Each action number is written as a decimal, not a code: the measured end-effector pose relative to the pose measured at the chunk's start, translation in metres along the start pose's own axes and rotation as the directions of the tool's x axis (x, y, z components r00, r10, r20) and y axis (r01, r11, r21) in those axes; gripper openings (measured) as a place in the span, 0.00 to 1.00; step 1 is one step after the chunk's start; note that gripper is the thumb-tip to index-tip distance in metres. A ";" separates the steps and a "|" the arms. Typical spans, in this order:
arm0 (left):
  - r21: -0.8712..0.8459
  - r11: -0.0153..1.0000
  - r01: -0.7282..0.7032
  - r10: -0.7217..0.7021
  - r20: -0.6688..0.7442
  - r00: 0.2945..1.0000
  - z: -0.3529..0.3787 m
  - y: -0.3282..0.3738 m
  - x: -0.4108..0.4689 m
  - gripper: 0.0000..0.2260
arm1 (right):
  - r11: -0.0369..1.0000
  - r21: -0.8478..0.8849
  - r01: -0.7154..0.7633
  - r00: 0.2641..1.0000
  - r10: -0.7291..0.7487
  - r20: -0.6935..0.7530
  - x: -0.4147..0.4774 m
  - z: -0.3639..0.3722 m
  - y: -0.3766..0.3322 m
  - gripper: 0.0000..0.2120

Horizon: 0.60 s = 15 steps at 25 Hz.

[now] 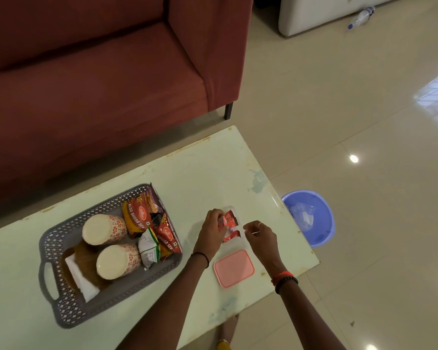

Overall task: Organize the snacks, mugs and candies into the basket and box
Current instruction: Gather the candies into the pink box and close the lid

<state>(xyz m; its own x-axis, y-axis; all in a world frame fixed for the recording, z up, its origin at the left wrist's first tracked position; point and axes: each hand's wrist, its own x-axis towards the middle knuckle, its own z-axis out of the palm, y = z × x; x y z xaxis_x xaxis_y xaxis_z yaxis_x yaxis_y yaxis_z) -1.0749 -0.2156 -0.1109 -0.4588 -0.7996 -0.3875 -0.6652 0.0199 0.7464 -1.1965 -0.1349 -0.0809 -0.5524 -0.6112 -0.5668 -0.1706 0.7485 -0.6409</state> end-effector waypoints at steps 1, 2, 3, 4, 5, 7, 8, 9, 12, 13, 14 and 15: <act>-0.007 1.000 -0.004 0.004 0.020 1.000 0.000 -0.001 0.001 0.15 | 1.000 -0.018 0.000 1.000 0.000 0.002 -0.002 0.000 0.006 0.09; -0.017 1.000 -0.006 0.007 0.035 0.999 0.000 -0.002 0.002 0.16 | 0.999 -0.044 0.001 1.000 0.000 0.005 -0.005 0.001 0.013 0.09; -0.025 1.000 -0.009 0.010 0.044 0.999 0.000 -0.002 0.003 0.17 | 0.997 -0.078 0.008 1.000 -0.007 0.007 -0.007 0.003 0.020 0.10; -0.027 1.000 -0.014 0.015 0.046 0.999 -0.001 -0.003 0.003 0.18 | 0.992 -0.120 0.023 1.000 -0.021 0.013 -0.011 0.006 0.026 0.10; -0.023 1.000 -0.021 0.021 0.038 0.999 -0.002 -0.003 0.002 0.18 | 0.985 -0.168 0.043 0.999 -0.039 0.027 -0.014 0.010 0.033 0.11; -0.002 1.000 -0.024 0.024 -0.006 1.000 -0.004 -0.004 -0.002 0.16 | 0.956 -0.275 0.097 0.994 -0.077 0.082 -0.024 0.020 0.044 0.13; 0.009 1.000 -0.016 0.016 -0.039 0.999 -0.005 -0.005 -0.004 0.15 | 0.928 -0.347 0.137 0.988 -0.102 0.115 -0.029 0.026 0.049 0.13; 0.016 1.000 -0.003 0.004 -0.071 0.997 -0.006 -0.005 -0.008 0.15 | 0.879 -0.437 0.190 0.979 -0.137 0.151 -0.034 0.031 0.054 0.13; -0.018 1.000 0.013 -0.015 -0.124 0.992 -0.007 -0.005 -0.016 0.16 | 0.685 -0.629 0.367 0.930 -0.268 0.251 -0.042 0.043 0.070 0.17; -0.044 0.999 0.015 -0.020 -0.117 0.993 -0.007 -0.004 -0.017 0.17 | 0.646 -0.649 0.401 0.916 -0.292 0.275 -0.045 0.046 0.073 0.19; -0.062 0.998 0.019 -0.025 -0.095 0.995 -0.007 -0.003 -0.017 0.16 | 0.614 -0.666 0.424 0.905 -0.308 0.293 -0.047 0.048 0.074 0.21; -0.054 0.998 0.022 -0.025 -0.062 0.998 -0.007 -0.001 -0.017 0.16 | 0.589 -0.680 0.438 0.898 -0.316 0.305 -0.049 0.049 0.075 0.23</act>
<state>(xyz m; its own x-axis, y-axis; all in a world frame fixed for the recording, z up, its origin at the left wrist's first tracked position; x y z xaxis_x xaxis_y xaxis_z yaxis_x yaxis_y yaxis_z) -1.0620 -0.2064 -0.1015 -0.4048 -0.8355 -0.3717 -0.6424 -0.0294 0.7658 -1.1427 -0.0610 -0.1267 -0.1938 -0.8643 -0.4641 -0.8967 0.3480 -0.2736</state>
